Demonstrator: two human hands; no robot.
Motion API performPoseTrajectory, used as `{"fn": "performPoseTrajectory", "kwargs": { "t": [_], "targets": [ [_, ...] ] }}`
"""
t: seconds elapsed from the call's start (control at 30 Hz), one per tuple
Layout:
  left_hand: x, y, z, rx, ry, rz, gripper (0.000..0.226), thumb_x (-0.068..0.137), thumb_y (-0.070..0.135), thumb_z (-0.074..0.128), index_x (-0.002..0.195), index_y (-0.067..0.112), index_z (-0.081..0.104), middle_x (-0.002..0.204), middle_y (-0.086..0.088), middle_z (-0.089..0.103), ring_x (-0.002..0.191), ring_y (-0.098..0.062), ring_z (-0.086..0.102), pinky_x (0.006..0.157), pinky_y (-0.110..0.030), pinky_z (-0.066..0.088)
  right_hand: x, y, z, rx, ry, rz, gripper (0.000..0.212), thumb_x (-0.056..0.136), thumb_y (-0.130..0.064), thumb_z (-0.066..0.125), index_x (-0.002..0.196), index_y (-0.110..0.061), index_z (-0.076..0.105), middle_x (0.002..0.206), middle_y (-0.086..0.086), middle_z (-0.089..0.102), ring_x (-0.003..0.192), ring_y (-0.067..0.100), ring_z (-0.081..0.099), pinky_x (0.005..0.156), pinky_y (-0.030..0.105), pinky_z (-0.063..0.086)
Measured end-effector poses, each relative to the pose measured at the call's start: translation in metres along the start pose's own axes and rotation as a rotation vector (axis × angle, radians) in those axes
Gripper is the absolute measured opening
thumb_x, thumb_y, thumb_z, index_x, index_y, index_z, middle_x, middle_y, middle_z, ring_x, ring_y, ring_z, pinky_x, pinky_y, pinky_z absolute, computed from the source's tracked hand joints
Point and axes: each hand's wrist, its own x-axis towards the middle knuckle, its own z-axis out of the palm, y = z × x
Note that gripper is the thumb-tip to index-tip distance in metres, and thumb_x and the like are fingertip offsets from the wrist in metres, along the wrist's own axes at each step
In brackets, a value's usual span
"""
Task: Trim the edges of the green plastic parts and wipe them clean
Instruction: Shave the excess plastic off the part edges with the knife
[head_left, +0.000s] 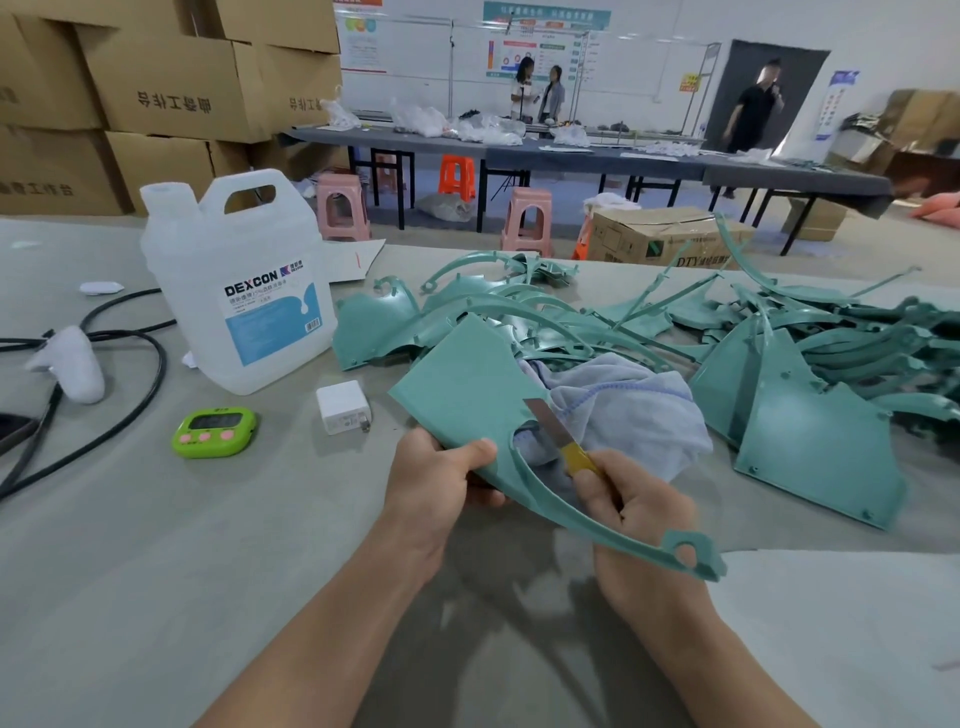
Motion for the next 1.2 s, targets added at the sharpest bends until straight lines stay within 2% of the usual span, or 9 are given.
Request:
{"fn": "performPoseTrajectory", "kwargs": {
  "t": [0.2,0.3,0.4,0.6,0.73,0.87,1.0,1.1,1.2],
  "targets": [
    [0.004,-0.001,-0.003,0.070,-0.026,0.046,0.006,0.092,0.000,0.063,0.099,0.000,0.063,0.075,-0.013,0.074,0.050,-0.024,0.061,0.042,-0.026,0.046,0.004,0.006,0.005,0.178,-0.133,-0.042,0.018,0.097,-0.019,0.065,0.089,-0.034,0.071,0.071,-0.005,0.066,0.065,0.011,0.059,0.060,0.028,0.049],
    [0.005,-0.002,-0.005,0.081,-0.052,0.102,0.006,0.100,0.007,0.054,0.101,0.007,0.060,0.065,-0.001,0.068,0.044,-0.015,0.053,0.041,-0.023,0.041,0.004,0.006,0.006,0.204,-0.204,-0.082,0.017,0.098,-0.022,0.066,0.087,-0.034,0.071,0.067,-0.005,0.063,0.058,0.007,0.054,0.055,0.023,0.043],
    [0.005,-0.004,-0.006,0.065,-0.045,0.110,0.011,0.104,0.012,0.050,0.103,0.011,0.061,0.065,0.001,0.063,0.047,-0.009,0.052,0.041,-0.021,0.037,0.006,0.008,0.007,0.212,-0.242,-0.078,0.019,0.098,-0.016,0.066,0.088,-0.030,0.071,0.063,-0.004,0.058,0.057,0.007,0.047,0.055,0.025,0.038],
    [0.006,0.000,-0.005,-0.006,-0.089,0.047,0.019,0.105,0.013,0.048,0.105,0.020,0.066,0.075,-0.004,0.070,0.050,-0.012,0.059,0.040,-0.020,0.040,0.005,0.011,0.005,0.141,-0.172,-0.100,0.018,0.097,-0.016,0.066,0.088,-0.031,0.070,0.062,-0.017,0.057,0.059,0.004,0.047,0.056,0.014,0.036],
    [0.006,-0.001,-0.006,0.043,-0.088,0.048,0.016,0.104,0.014,0.049,0.104,0.015,0.065,0.073,-0.010,0.065,0.049,-0.017,0.051,0.040,-0.023,0.036,0.007,0.015,0.006,0.084,-0.084,-0.082,0.022,0.096,-0.017,0.067,0.086,-0.036,0.069,0.063,-0.012,0.059,0.061,0.009,0.048,0.057,0.020,0.039],
    [0.005,-0.001,-0.008,0.041,-0.084,0.061,0.013,0.104,0.012,0.049,0.099,0.011,0.062,0.057,-0.001,0.062,0.038,-0.013,0.048,0.035,-0.021,0.033,0.006,0.015,0.009,0.130,-0.171,-0.069,0.014,0.098,-0.024,0.065,0.090,-0.034,0.069,0.060,-0.013,0.056,0.056,0.006,0.045,0.056,0.027,0.040],
    [0.005,-0.001,-0.008,0.055,-0.092,0.072,0.013,0.104,0.013,0.049,0.099,0.011,0.061,0.053,0.003,0.061,0.035,-0.011,0.047,0.033,-0.020,0.033,0.007,0.016,0.005,0.127,-0.119,-0.049,0.017,0.098,-0.019,0.064,0.090,-0.033,0.070,0.063,-0.008,0.060,0.063,0.020,0.054,0.061,0.037,0.050],
    [0.006,-0.002,-0.008,0.050,-0.091,0.065,0.013,0.104,0.014,0.050,0.100,0.011,0.061,0.056,0.002,0.063,0.037,-0.012,0.048,0.033,-0.021,0.033,0.005,0.012,0.004,0.137,-0.178,-0.072,0.016,0.098,-0.024,0.064,0.089,-0.036,0.071,0.061,-0.014,0.059,0.058,0.008,0.048,0.056,0.025,0.040],
    [0.005,-0.002,-0.009,0.057,-0.089,0.061,0.013,0.104,0.014,0.050,0.104,0.011,0.062,0.057,0.000,0.063,0.037,-0.014,0.049,0.033,-0.021,0.034,0.008,0.013,0.002,0.114,-0.075,-0.068,0.023,0.097,-0.020,0.065,0.088,-0.041,0.069,0.066,-0.015,0.064,0.063,0.010,0.054,0.060,0.023,0.043]
  ]
}}
